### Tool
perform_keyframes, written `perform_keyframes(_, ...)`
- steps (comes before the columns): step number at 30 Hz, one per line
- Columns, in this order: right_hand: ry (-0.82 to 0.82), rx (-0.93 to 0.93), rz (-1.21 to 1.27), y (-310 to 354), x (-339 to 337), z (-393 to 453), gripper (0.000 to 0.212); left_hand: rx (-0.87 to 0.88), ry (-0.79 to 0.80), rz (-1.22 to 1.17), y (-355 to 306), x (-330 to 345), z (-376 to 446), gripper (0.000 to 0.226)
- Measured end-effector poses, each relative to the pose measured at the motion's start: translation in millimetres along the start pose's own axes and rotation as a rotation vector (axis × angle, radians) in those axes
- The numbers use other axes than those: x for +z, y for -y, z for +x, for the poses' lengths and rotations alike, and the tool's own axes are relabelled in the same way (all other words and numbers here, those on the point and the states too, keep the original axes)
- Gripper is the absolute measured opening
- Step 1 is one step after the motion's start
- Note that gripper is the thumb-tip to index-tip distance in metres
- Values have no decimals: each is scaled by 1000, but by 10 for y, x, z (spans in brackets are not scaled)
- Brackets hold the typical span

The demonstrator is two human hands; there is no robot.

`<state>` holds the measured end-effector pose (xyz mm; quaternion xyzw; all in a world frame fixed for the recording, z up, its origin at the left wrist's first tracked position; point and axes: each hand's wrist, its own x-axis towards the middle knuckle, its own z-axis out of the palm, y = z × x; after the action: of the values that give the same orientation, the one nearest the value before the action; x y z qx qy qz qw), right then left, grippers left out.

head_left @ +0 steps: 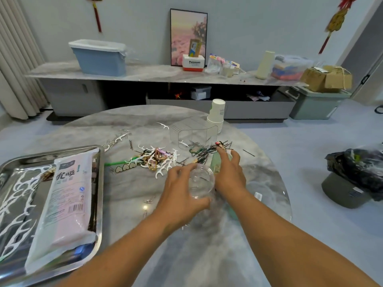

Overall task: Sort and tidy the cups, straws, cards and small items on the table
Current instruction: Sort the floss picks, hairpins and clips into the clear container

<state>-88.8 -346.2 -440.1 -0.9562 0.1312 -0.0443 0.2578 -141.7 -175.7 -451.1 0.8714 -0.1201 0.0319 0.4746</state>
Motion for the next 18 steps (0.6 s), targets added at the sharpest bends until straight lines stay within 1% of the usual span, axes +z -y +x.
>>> perform_keyframes(4,-17,45,-27,-156,-109,65,86,-22,29,-26,-11,245,-7,91)
perform_keyframes(7,-46,83,-38,-266,-189,113,78,4,39,-3,-33,351,38,93)
perform_keyframes(11,-45,128,41,-268,-267,181,70,30,39,32,-61,462,116,97)
perform_keyframes(13,-66,140,67,-238,-298,219,62,35,52,45,-63,498,136,99)
perform_keyframes(15,-84,148,65,-227,-326,252,56,25,71,55,-77,538,145,107)
perform_keyframes(18,-81,153,57,-213,-354,273,56,1,84,12,-128,606,177,122)
